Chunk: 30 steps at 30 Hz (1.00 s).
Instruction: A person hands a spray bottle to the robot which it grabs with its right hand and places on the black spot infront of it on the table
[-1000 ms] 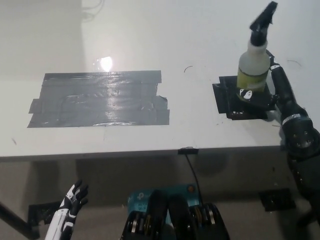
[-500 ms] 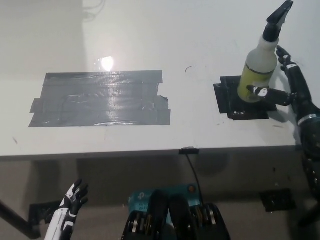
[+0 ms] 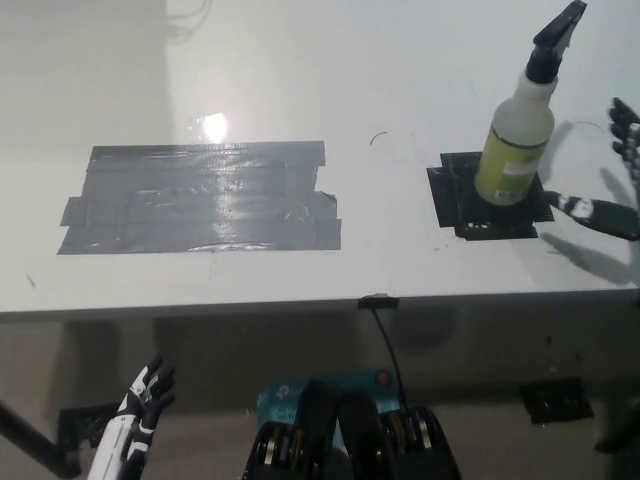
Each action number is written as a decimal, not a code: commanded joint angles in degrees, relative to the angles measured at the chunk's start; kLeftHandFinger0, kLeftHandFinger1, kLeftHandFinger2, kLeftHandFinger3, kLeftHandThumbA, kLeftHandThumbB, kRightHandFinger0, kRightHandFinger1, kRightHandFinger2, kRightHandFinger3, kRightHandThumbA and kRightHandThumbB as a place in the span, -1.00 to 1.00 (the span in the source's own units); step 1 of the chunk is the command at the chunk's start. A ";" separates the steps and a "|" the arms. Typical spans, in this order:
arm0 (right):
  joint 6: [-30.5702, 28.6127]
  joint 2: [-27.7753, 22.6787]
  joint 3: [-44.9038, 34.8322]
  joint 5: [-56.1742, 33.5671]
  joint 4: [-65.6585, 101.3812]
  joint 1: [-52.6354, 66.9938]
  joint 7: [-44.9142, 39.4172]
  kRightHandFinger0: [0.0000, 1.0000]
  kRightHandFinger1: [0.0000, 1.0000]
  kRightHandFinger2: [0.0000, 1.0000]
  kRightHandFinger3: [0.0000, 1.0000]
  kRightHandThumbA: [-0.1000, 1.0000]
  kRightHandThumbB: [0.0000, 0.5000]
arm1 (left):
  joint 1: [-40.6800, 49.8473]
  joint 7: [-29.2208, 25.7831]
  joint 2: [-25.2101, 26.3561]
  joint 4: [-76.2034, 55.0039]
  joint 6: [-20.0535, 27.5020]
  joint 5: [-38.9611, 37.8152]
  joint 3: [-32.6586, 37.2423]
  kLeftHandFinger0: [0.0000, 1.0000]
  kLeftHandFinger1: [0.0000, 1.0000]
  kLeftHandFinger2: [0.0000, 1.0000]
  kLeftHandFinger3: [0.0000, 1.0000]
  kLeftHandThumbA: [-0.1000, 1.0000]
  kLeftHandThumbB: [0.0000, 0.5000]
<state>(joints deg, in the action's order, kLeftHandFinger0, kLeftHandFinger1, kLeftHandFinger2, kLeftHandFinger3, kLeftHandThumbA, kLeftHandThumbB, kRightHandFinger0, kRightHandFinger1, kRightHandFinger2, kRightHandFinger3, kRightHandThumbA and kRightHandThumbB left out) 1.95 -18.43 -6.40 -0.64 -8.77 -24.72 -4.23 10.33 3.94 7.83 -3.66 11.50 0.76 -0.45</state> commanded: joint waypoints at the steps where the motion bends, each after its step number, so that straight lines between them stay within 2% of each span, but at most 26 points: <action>1: 2.57 -1.07 -2.61 -6.75 14.16 6.48 -2.78 1.00 1.00 1.00 1.00 1.00 0.77 | -0.41 0.68 0.93 -0.42 2.47 -0.35 -0.15 1.00 1.00 1.00 1.00 0.88 -0.20; 4: 2.81 -0.03 -2.79 -9.01 26.50 12.49 -2.78 1.00 1.00 1.00 1.00 1.00 0.80 | -0.96 0.59 1.16 -0.74 1.74 -0.20 -0.36 1.00 1.00 1.00 1.00 0.90 -0.16; 6: 3.83 0.98 -2.24 -10.48 35.83 16.98 -2.21 1.00 1.00 1.00 1.00 1.00 0.98 | -0.91 0.58 1.10 -0.67 1.70 -0.29 -0.37 1.00 1.00 1.00 1.00 0.89 -0.15; 11: 2.57 3.02 0.87 -7.73 52.42 28.07 -1.47 1.00 1.00 1.00 1.00 1.00 1.00 | -0.06 0.64 0.87 -0.84 1.32 0.11 0.03 1.00 1.00 1.00 1.00 0.92 -0.14; 13: -0.64 4.54 2.94 -3.84 55.92 31.71 -2.05 1.00 1.00 1.00 1.00 1.00 0.95 | 0.25 0.62 0.79 -0.91 1.22 0.31 0.16 1.00 1.00 1.00 1.00 0.94 -0.11; 14: -2.40 5.12 3.88 -1.60 56.29 33.26 -2.46 1.00 1.00 1.00 1.00 1.00 0.83 | 0.40 0.69 0.76 -0.91 1.11 0.16 0.19 1.00 1.00 1.00 1.00 0.92 -0.11; 17: -7.45 7.34 6.99 2.99 54.85 37.65 -3.23 1.00 1.00 1.00 1.00 1.00 0.66 | 1.38 0.87 0.68 -0.91 1.09 -0.14 0.31 1.00 1.00 1.00 1.00 0.92 -0.07; 20: -11.37 9.95 12.54 5.89 48.29 42.52 -3.66 1.00 1.00 1.00 1.00 1.00 0.75 | 2.08 0.92 0.65 -0.78 1.09 0.34 0.65 1.00 1.00 1.00 1.00 0.93 -0.04; 22: -12.65 10.85 14.51 6.49 43.38 43.90 -3.00 1.00 1.00 1.00 1.00 1.00 0.70 | 2.11 1.04 0.68 -0.66 1.24 0.13 0.69 1.00 1.00 1.00 1.00 0.93 -0.02; 23: -12.74 10.83 14.84 5.86 41.89 43.89 -3.07 1.00 1.00 1.00 1.00 1.00 0.65 | 2.12 1.07 0.68 -0.68 1.22 0.05 0.70 1.00 1.00 1.00 1.00 0.93 -0.03; 27: -13.62 10.91 15.32 7.52 33.36 42.99 -1.79 1.00 1.00 1.00 1.00 1.00 0.68 | 2.88 1.15 0.71 -0.62 1.73 0.45 1.01 1.00 1.00 1.00 1.00 0.96 -0.04; 28: -12.87 10.97 15.41 7.06 31.52 42.49 -1.82 1.00 1.00 1.00 1.00 1.00 0.82 | 3.02 1.06 0.62 -0.83 1.25 0.47 1.00 1.00 1.00 1.00 1.00 0.95 -0.02; 30: -13.27 10.81 15.62 7.20 29.32 42.13 -1.94 1.00 1.00 1.00 1.00 1.00 0.88 | 2.94 0.98 0.54 -0.68 1.44 0.43 1.04 1.00 1.00 1.00 1.00 0.94 -0.03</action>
<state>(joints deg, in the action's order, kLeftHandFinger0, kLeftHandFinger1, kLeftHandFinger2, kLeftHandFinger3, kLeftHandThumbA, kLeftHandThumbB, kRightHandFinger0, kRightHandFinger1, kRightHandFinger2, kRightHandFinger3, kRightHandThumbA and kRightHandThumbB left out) -5.70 -7.33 8.57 3.69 23.61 18.60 -6.18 12.60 4.11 7.83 -3.47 11.29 0.81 0.09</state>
